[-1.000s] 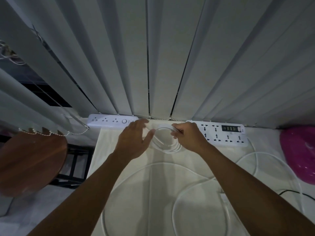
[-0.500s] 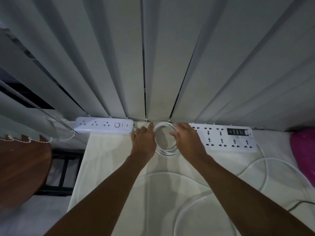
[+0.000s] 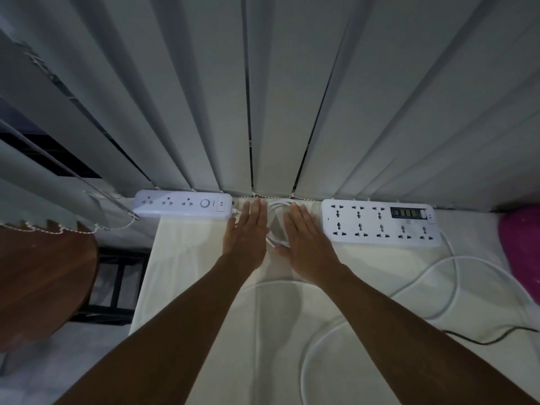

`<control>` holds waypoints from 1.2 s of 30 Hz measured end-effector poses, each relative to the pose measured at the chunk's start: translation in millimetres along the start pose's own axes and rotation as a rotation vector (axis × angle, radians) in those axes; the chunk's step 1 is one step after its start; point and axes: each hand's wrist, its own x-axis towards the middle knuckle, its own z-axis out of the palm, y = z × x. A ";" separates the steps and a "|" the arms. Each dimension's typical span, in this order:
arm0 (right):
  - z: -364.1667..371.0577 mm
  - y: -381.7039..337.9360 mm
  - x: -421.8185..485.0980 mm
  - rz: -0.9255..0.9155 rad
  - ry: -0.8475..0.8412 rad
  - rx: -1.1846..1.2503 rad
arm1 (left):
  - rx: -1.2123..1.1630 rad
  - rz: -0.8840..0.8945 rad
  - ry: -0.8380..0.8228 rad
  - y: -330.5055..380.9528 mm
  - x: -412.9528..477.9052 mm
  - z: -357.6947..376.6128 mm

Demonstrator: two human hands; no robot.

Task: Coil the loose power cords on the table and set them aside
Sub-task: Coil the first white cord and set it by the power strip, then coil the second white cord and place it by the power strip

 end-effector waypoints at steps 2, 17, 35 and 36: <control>-5.3 2.4 -5.2 -0.005 0.006 0.035 | 0.007 0.011 -0.031 -1.2 0.3 -5.4; -17.3 39.0 -192.4 0.115 0.180 0.247 | -0.038 0.227 0.028 85.9 -110.3 -9.9; -22.9 116.8 -308.7 -0.034 0.109 0.289 | -0.462 0.220 -0.038 212.1 -238.5 31.7; -23.6 118.7 -305.6 -0.041 0.178 0.330 | -0.703 0.106 -0.234 216.9 -235.1 23.4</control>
